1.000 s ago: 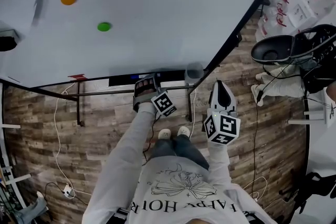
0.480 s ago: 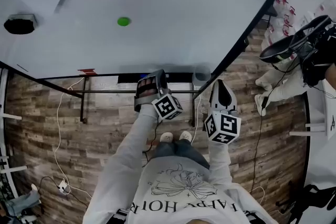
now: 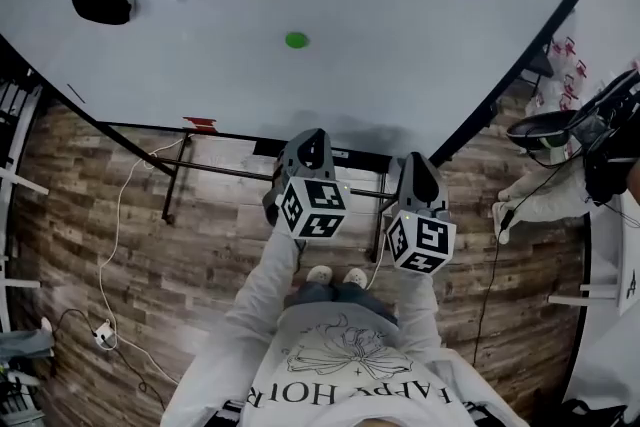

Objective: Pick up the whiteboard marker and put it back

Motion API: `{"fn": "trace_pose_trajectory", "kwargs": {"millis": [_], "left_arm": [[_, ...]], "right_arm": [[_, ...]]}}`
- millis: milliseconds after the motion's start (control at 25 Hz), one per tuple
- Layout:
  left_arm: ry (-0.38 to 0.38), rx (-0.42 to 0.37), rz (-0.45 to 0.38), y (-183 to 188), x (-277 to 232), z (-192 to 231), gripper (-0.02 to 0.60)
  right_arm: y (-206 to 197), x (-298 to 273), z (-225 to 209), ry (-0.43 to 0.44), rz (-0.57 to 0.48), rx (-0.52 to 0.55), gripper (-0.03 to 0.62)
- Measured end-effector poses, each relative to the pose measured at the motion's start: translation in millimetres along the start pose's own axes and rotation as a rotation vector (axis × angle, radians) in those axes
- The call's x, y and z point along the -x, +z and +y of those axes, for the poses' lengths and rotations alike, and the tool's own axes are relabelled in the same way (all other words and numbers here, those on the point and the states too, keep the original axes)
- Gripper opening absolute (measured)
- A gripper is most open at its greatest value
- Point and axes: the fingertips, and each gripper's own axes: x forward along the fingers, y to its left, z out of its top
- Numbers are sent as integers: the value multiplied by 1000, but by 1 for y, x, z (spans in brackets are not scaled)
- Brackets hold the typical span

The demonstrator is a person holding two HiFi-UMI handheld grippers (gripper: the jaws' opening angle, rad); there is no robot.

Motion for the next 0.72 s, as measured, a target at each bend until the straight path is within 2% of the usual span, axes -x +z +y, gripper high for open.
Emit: {"fn": "trace_pose_trajectory", "kwargs": {"millis": [120, 320, 720], "left_arm": [[8, 99, -43, 10, 14, 10, 6], [33, 198, -101, 21, 34, 18, 6], [38, 268, -141, 26, 46, 15, 6]], "right_arm": [[7, -4, 11, 27, -10, 8, 11], [18, -7, 24, 54, -32, 18, 11], [28, -7, 35, 84, -55, 16, 10]]}}
